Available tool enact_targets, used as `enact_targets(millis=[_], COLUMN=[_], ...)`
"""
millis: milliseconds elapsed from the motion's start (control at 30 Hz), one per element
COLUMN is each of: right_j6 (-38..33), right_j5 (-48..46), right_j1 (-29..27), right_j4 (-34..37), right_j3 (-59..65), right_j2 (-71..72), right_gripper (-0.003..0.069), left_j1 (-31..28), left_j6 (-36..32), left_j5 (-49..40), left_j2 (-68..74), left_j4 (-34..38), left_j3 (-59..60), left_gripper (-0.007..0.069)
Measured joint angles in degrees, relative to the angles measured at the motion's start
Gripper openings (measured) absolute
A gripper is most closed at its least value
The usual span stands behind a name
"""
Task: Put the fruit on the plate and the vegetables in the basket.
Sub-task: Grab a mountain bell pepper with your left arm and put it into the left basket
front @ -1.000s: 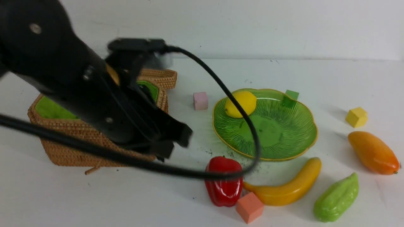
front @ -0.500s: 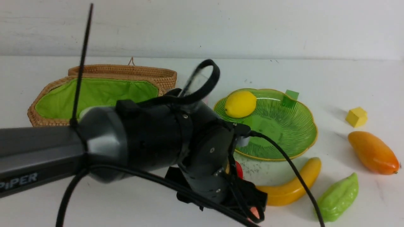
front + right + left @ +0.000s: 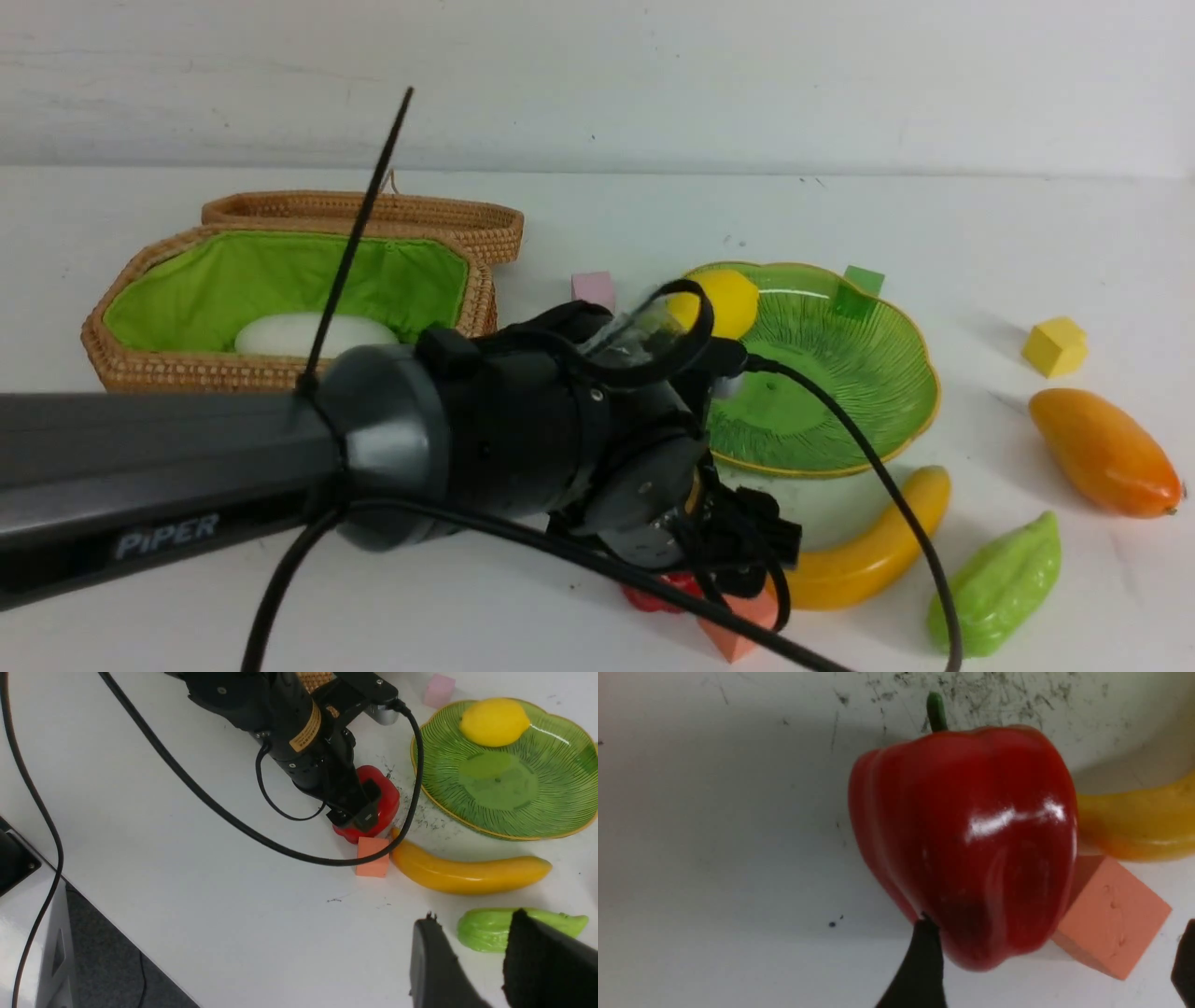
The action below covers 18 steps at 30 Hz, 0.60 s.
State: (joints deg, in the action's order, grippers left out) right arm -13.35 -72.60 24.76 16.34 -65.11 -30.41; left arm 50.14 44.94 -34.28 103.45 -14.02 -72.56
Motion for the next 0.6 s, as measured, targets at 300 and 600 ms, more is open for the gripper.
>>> enact_targets(millis=[300, 600], right_j6=[-0.2, -0.2], right_j5=[0.0, 0.0], right_j1=[0.0, 0.0], right_j4=[-0.1, 0.0], right_j3=[0.0, 0.0], right_j2=[0.0, 0.0], right_gripper=[0.0235, 0.0235], left_j1=[0.0, 0.0], left_j6=[5.2, 7.3], left_j5=[0.6, 3.9], left_j2=[2.8, 4.2], left_j4=[-4.9, -6.8], left_j3=[0.0, 0.0], left_gripper=[0.0642, 0.0629])
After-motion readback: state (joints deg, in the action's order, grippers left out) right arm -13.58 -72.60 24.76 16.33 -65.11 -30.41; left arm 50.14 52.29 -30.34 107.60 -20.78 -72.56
